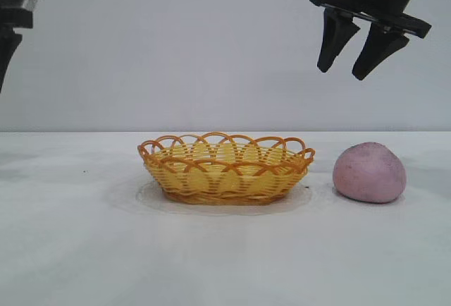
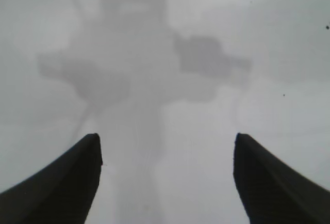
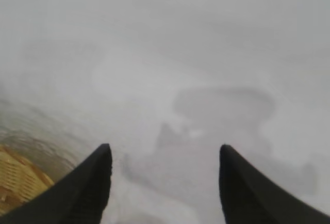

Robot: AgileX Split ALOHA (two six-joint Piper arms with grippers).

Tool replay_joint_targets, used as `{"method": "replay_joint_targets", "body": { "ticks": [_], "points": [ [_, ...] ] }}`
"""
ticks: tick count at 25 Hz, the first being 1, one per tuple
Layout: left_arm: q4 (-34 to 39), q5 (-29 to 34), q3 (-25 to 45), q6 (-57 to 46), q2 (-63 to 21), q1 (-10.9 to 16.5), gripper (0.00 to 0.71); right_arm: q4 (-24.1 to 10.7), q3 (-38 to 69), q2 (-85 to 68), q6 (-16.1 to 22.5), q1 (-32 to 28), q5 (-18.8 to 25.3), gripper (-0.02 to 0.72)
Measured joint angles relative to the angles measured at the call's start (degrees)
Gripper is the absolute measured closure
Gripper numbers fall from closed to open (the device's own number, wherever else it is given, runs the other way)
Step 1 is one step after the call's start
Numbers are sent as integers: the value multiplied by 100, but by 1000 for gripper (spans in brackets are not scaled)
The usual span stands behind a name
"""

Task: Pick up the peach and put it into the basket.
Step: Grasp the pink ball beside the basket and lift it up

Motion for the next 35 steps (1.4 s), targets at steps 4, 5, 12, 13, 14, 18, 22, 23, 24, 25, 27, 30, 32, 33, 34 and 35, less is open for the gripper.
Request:
{"method": "replay_joint_targets", "body": {
  "ticks": [4,5,12,13,14,18,22,23,24,25,27,30,32,33,34,35],
  "points": [
    [3,24,457,-25,-687,0,245,0,0,0,0,0,46,310],
    [3,24,614,-52,-893,0,245,0,0,0,0,0,46,310],
    [-192,23,2373,-170,-2548,0,245,0,0,0,0,0,59,310],
    [-202,-17,2677,-170,-2782,0,245,0,0,0,0,0,72,310],
    [-215,-78,2979,-170,-3068,0,245,0,0,0,0,0,82,310],
    [-283,-309,4090,-177,-4197,0,245,0,0,0,0,0,82,310],
    [-288,-392,4972,-191,-5345,0,245,0,0,0,0,0,82,310],
    [-288,-392,5169,-191,-5605,0,245,0,0,0,0,0,82,310],
    [-288,-392,5346,-206,-5922,0,245,0,0,0,0,0,82,310],
    [-288,-392,5509,-234,-6252,0,245,0,0,0,0,0,82,310],
    [-312,-392,5757,-312,-6891,0,245,0,0,0,0,0,82,310],
    [-384,-369,6001,-322,-7925,0,245,0,0,0,0,0,82,310],
    [-427,-369,6061,-322,-8651,0,245,0,0,0,0,0,82,310],
    [-427,-381,6077,-322,-9012,0,245,0,0,0,0,0,82,310],
    [-427,-438,6122,-322,-9305,0,245,0,0,0,0,0,82,310],
    [-427,-491,6189,-322,-9649,0,245,0,0,0,0,0,82,310]
  ]
}}
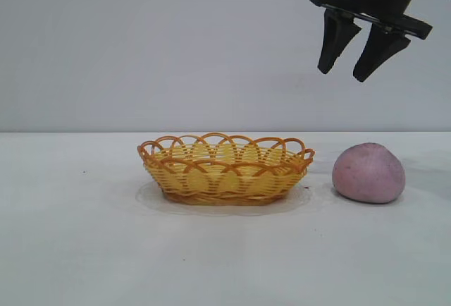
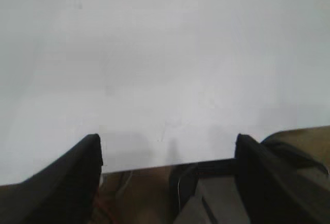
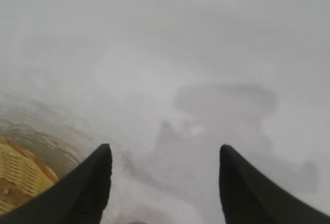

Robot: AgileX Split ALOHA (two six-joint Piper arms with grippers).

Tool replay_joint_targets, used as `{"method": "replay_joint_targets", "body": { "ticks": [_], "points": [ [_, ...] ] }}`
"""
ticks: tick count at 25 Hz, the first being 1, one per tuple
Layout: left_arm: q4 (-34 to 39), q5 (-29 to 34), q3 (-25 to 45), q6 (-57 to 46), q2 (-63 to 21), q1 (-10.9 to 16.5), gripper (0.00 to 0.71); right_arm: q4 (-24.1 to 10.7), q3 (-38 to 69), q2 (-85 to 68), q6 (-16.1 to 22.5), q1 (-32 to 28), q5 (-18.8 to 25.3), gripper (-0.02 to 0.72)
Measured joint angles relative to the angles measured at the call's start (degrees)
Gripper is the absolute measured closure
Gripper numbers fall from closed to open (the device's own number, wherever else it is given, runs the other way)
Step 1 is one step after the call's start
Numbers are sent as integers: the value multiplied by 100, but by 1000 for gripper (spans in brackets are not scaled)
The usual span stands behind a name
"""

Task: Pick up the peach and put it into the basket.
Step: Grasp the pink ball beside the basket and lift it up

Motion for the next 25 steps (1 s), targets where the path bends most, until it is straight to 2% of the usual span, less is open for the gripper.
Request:
{"method": "replay_joint_targets", "body": {
  "ticks": [5,7,16,25],
  "points": [
    [0,-69,245,0,-1374,0,245,-11,0,0,0,0,0,310],
    [0,-58,245,0,-1616,0,245,-21,0,-39,-38,0,8,310],
    [-9,-58,264,0,-1665,0,245,-81,0,-490,-73,12,100,310],
    [-9,-58,264,0,-1668,0,245,-201,0,-632,-144,12,523,310]
  ]
}}
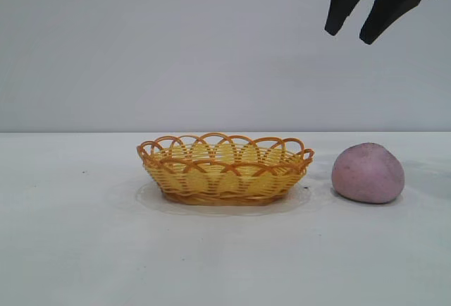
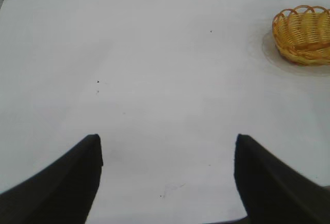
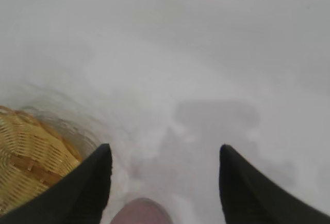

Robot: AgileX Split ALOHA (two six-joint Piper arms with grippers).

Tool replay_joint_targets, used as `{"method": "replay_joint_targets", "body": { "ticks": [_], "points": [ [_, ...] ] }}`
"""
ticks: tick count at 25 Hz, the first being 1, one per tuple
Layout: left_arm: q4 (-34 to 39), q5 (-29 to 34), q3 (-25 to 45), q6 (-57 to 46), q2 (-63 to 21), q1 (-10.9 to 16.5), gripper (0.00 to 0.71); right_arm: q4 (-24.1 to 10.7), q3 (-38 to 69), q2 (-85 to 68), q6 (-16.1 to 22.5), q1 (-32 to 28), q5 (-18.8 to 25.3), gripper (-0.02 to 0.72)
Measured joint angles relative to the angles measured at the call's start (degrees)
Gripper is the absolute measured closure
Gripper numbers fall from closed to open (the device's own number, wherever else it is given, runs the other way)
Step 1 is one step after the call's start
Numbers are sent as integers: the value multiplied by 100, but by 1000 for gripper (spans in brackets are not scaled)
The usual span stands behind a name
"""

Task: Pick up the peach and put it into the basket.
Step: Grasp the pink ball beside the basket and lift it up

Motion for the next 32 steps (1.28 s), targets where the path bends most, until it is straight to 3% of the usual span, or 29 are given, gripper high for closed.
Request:
{"method": "replay_joint_targets", "body": {
  "ticks": [5,12,18,25,32],
  "points": [
    [0,0,0,0,0,0,245,-62,0,0,0,0,284,310],
    [0,0,0,0,0,0,245,-255,0,0,0,0,1294,310],
    [0,0,0,0,0,0,245,-297,0,0,0,0,1872,310],
    [0,0,0,0,0,275,245,-306,0,0,60,0,1936,310],
    [0,0,0,0,0,288,245,-295,0,384,101,0,1800,310]
  ]
}}
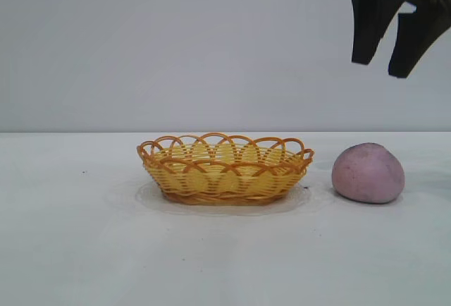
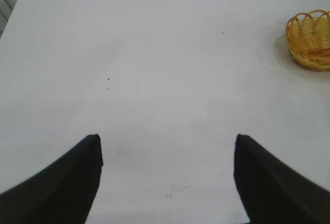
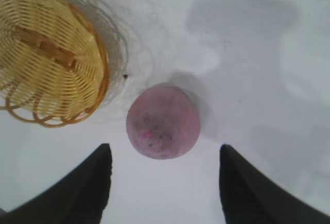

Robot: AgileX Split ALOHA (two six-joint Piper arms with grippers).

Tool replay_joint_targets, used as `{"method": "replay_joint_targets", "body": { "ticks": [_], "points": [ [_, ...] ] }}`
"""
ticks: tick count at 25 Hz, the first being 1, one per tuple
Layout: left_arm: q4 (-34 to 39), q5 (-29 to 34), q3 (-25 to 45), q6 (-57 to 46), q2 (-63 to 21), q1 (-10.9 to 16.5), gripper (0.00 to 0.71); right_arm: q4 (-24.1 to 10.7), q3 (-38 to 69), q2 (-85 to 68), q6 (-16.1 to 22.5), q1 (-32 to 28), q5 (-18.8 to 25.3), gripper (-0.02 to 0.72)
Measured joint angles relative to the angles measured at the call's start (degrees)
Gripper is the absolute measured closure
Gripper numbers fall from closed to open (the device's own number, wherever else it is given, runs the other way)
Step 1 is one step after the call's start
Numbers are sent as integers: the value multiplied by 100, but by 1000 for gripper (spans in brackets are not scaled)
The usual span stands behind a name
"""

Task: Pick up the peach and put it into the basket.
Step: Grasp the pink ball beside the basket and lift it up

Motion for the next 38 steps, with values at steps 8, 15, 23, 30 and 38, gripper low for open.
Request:
{"method": "replay_joint_targets", "body": {
  "ticks": [8,15,23,30,38],
  "points": [
    [0,0,0,0,0,0,245,-21,0,512,4,70,-34,310],
    [0,0,0,0,0,0,245,-831,0,523,484,740,-30,310],
    [0,0,0,0,0,0,245,-1294,0,523,999,957,43,310],
    [0,0,0,0,0,0,245,-1097,0,737,949,957,-85,310],
    [0,0,0,0,0,0,245,-1108,0,1087,949,957,-261,450]
  ]
}}
